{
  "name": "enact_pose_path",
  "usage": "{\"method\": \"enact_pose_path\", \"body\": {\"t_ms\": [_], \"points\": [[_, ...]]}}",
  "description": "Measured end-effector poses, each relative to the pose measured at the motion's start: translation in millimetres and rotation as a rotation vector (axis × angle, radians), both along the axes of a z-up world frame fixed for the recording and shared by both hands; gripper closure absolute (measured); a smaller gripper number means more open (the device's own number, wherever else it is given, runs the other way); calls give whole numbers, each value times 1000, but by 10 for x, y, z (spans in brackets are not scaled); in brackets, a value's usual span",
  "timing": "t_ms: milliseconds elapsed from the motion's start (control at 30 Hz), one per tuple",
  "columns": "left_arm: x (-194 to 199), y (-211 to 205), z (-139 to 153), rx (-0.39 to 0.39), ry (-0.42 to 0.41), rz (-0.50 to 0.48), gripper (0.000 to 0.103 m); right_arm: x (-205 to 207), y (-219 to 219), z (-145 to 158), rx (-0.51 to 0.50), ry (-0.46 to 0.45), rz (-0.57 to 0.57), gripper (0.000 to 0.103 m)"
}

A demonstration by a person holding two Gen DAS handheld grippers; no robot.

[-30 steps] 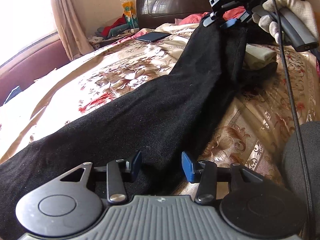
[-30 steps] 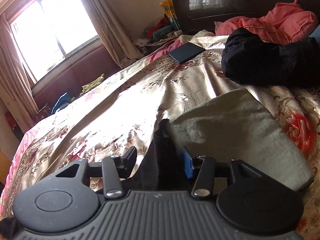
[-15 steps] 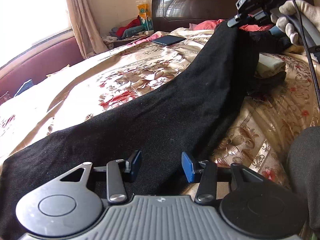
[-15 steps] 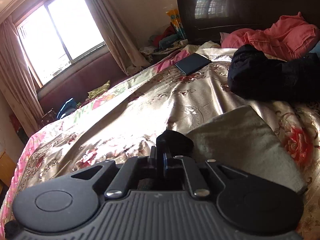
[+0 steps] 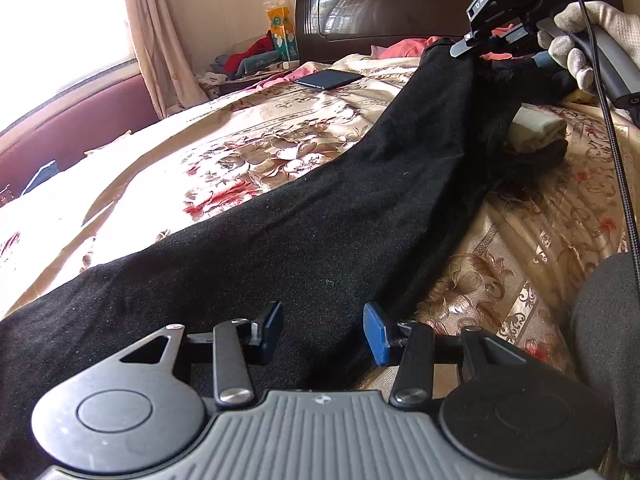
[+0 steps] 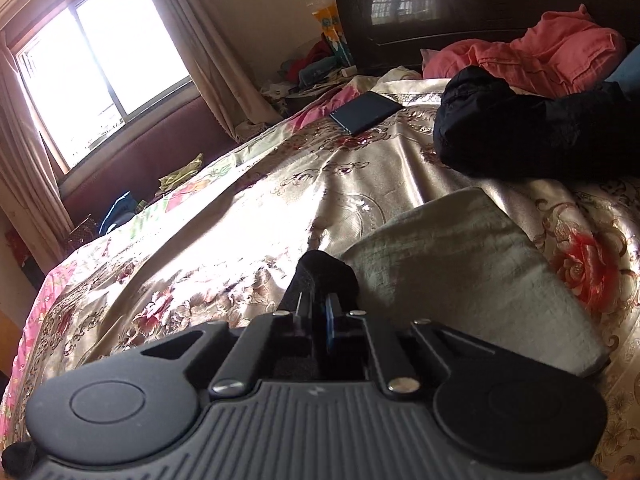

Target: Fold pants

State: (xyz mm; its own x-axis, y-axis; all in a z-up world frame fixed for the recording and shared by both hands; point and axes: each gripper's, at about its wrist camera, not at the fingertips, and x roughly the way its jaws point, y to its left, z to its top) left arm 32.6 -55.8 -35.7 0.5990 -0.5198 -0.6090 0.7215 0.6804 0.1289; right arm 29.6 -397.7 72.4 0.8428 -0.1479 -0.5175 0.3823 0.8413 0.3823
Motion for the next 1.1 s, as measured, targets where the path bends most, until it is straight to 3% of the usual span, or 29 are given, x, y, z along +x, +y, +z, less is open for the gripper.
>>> {"method": "enact_pose_path", "body": {"t_ms": [33,133,233,333,400,467,533,633,733,900,1000,1033,1100], "points": [[-5,2,1,-2,1,-3,45,10,29,45,-7,-9,16,97],[-4,-5,-1,5,1,-3,45,20,48,193,113,-69,80,97],[-5,29,44,-14,-1,11,45,-182,81,404,244,-208,120,97],[18,86,90,-50,10,25,44,-464,95,480,234,-306,98,97],[41,87,68,-48,17,26,44,-508,42,352,231,-262,69,97],[49,65,29,-20,11,21,44,-479,-51,33,272,-134,27,97],[40,38,-32,14,17,17,44,-442,-139,-289,232,-31,-40,97],[14,0,-90,50,19,11,44,-464,-331,-533,263,-4,-112,97],[14,-25,-82,53,19,-1,44,-451,-390,-523,255,0,-119,97],[26,-90,-73,58,40,-30,44,-348,-391,-378,157,22,-115,97],[-37,-115,-91,98,15,-76,44,-280,-320,-351,68,103,-95,95],[-55,-113,-95,111,1,-83,44,-324,-272,-316,34,92,-113,90],[-83,-97,-98,122,-16,-87,44,-457,-187,-233,-39,65,-159,90]]}}
